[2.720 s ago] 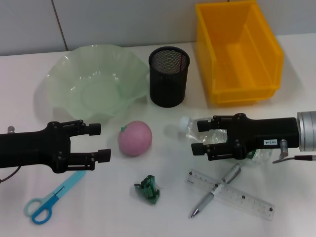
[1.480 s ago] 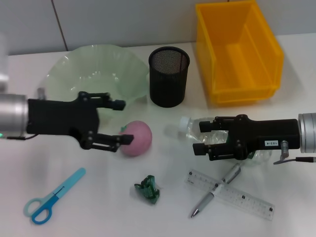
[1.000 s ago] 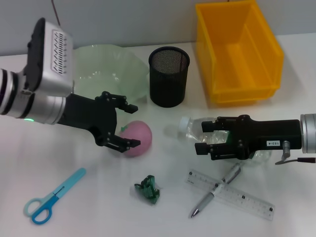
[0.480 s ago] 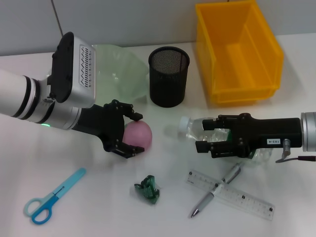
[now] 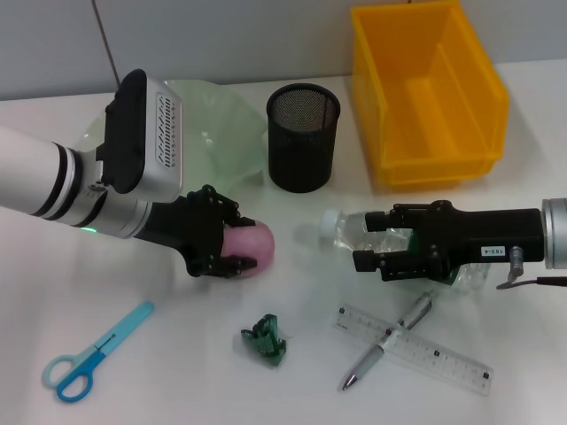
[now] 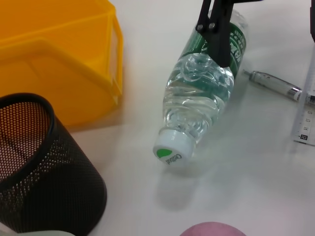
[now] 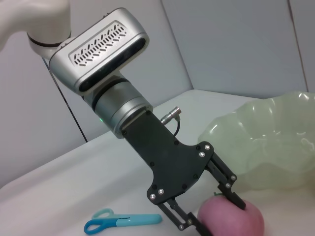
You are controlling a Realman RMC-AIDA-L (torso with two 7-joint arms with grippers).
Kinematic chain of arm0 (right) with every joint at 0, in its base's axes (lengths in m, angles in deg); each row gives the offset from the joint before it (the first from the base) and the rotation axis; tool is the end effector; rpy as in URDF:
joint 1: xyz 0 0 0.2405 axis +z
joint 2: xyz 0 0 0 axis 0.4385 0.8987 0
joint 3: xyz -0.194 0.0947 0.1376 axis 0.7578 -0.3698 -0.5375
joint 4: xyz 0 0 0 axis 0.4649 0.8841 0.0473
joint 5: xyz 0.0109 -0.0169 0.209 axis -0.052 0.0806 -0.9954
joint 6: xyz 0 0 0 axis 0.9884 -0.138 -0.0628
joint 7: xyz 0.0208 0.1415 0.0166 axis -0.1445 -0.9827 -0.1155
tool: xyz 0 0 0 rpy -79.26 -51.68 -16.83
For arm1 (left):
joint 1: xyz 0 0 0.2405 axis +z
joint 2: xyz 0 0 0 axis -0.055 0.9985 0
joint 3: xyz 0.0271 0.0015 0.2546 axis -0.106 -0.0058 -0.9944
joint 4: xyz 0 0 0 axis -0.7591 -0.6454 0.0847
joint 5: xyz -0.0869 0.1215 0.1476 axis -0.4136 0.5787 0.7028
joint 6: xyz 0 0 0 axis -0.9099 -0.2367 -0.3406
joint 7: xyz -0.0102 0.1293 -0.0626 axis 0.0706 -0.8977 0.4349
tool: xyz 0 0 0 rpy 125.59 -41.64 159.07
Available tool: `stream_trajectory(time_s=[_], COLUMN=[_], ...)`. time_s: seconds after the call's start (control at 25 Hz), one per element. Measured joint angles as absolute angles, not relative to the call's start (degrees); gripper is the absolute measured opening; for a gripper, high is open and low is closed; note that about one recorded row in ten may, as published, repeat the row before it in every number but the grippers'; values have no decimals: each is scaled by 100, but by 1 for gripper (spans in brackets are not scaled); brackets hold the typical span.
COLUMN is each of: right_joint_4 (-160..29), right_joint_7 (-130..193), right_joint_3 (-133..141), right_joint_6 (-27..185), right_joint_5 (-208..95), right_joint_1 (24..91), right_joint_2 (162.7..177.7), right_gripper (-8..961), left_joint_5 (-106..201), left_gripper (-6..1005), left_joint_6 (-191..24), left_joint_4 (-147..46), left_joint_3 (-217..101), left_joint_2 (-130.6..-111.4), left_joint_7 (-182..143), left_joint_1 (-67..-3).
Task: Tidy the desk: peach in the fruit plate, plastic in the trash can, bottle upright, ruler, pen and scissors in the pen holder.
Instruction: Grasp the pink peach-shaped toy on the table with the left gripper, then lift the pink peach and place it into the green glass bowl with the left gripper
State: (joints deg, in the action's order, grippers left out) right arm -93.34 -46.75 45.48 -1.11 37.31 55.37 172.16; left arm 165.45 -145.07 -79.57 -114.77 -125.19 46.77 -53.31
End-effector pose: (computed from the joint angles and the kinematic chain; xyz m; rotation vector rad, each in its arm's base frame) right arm 0.2742 0.3208 -0.0021 -2.7822 0.7401 0.6994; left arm -0.1968 0.3932 -0.0697 -2.9868 0.2915 0.1180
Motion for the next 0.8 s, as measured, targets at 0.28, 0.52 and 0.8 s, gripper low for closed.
stream_trajectory(time_s=[0.28, 0.52, 0.8], right_joint_4=[-9334, -9335, -9335], right_joint_7=[-4675, -4675, -4676], right_joint_3=[4548, 4548, 4548], right_joint_6=[-111, -108, -107], right_joint_5=[3730, 3730, 3730], right_joint_1=[5545, 5546, 5546], right_joint_2=[17209, 17209, 17208], right_gripper=[781, 781, 781], left_joint_5=[16392, 16133, 15688], left_gripper=[467, 379, 307], left_joint_6=[-14497, -14756, -15465], left_joint_4=[-7996, -8133, -8481], left_joint_3=[-11481, -11419, -10701], left_joint_2=[-12518, -12481, -12431], left_joint_7=[4734, 4883, 5289], left_joint_1=[-5286, -5131, -4717])
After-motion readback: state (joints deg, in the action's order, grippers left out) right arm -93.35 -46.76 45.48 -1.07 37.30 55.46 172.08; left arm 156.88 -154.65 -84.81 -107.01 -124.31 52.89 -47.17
